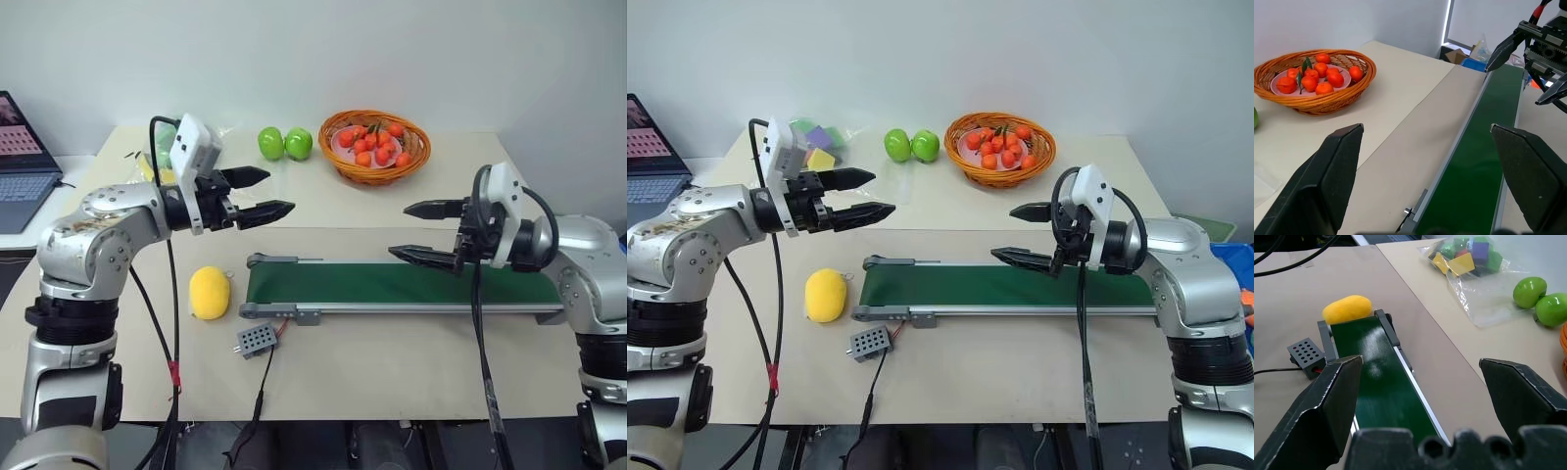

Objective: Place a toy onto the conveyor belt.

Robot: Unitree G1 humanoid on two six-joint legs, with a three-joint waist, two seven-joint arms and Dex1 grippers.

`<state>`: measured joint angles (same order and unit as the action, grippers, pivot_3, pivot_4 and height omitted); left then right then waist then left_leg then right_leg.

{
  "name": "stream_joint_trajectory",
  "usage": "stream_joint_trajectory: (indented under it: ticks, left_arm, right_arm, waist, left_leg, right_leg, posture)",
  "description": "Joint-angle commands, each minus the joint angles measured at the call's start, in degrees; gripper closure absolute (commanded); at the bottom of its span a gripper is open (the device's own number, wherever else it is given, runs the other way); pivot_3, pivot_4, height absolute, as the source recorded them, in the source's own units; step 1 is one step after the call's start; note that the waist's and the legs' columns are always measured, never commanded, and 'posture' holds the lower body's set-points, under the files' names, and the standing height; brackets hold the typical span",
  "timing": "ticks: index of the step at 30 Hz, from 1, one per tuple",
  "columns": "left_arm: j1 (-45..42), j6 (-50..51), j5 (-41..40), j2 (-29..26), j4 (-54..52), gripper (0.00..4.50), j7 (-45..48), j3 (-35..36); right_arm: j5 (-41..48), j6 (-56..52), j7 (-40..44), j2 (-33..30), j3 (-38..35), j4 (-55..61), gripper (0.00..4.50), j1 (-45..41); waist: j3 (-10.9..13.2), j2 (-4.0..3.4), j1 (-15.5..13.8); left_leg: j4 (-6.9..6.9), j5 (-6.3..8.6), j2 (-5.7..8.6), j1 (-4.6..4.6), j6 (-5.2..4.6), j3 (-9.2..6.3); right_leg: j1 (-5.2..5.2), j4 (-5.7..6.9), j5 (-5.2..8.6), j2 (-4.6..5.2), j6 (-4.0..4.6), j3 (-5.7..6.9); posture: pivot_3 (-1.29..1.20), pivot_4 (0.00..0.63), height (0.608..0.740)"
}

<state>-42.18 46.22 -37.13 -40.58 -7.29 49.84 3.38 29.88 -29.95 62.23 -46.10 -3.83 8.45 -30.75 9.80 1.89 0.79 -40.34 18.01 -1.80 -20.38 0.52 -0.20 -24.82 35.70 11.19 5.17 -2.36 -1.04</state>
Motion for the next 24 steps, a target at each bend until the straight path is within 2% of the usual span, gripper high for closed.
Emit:
stream_joint_trajectory:
  ticks: [1,10,14,18,21,24]
  left_arm:
    - [-0.92,-1.91,0.86,-0.23,-0.20,0.07,0.28,0.65]
    - [0.94,0.01,-0.57,-0.46,-0.16,0.07,-0.33,3.74]
    - [3.32,2.80,-3.36,-0.12,-0.18,0.07,-2.15,7.60]
    - [6.51,9.90,-9.66,-0.42,-1.18,0.07,-4.52,13.57]
    - [13.60,25.51,-20.33,-1.39,3.77,0.07,-8.58,25.45]
    - [20.71,31.55,-24.70,-2.23,3.83,0.07,-9.71,30.45]
  right_arm:
    - [0.01,1.62,-0.34,-0.03,-1.35,1.66,0.00,-0.02]
    - [-0.52,1.97,0.05,0.67,-0.33,0.81,0.00,-0.31]
    - [-0.67,2.29,0.41,1.17,0.31,-0.08,0.00,-1.15]
    - [-1.28,3.25,0.61,2.20,1.07,-1.71,0.00,-2.18]
    - [1.27,4.09,2.95,4.63,0.67,-1.98,0.00,-2.81]
    - [5.07,2.44,5.57,5.94,-0.12,-0.65,0.00,-3.83]
  waist:
    - [0.00,0.00,0.00]
    - [0.00,0.00,0.10]
    - [0.00,0.00,0.10]
    - [0.00,0.00,0.15]
    - [0.01,-0.02,0.90]
    - [0.04,-0.03,1.62]
  left_leg:
    - [0.00,0.00,0.00,0.00,0.00,0.00]
    - [0.02,0.00,0.00,0.01,0.00,0.00]
    - [0.02,0.00,-0.01,0.01,0.00,0.00]
    - [0.02,0.00,-0.02,0.02,0.00,-0.01]
    - [0.03,0.00,-0.03,0.04,-0.01,-0.01]
    - [0.15,0.01,-0.05,0.09,-0.02,-0.03]
  right_leg:
    - [0.00,0.00,0.00,0.00,0.00,0.00]
    - [0.00,0.00,0.00,0.00,0.00,0.00]
    - [0.00,0.00,0.00,0.00,0.00,0.00]
    - [0.00,0.01,0.00,-0.01,0.00,0.00]
    - [-0.01,0.03,0.00,0.00,-0.01,0.00]
    - [-0.07,0.06,0.01,-0.01,-0.01,-0.01]
  posture:
    - [0.00,0.150,0.738]
    - [0.00,0.150,0.738]
    - [0.00,0.150,0.738]
    - [0.00,0.150,0.738]
    - [0.00,0.150,0.738]
    - [0.00,0.150,0.738]
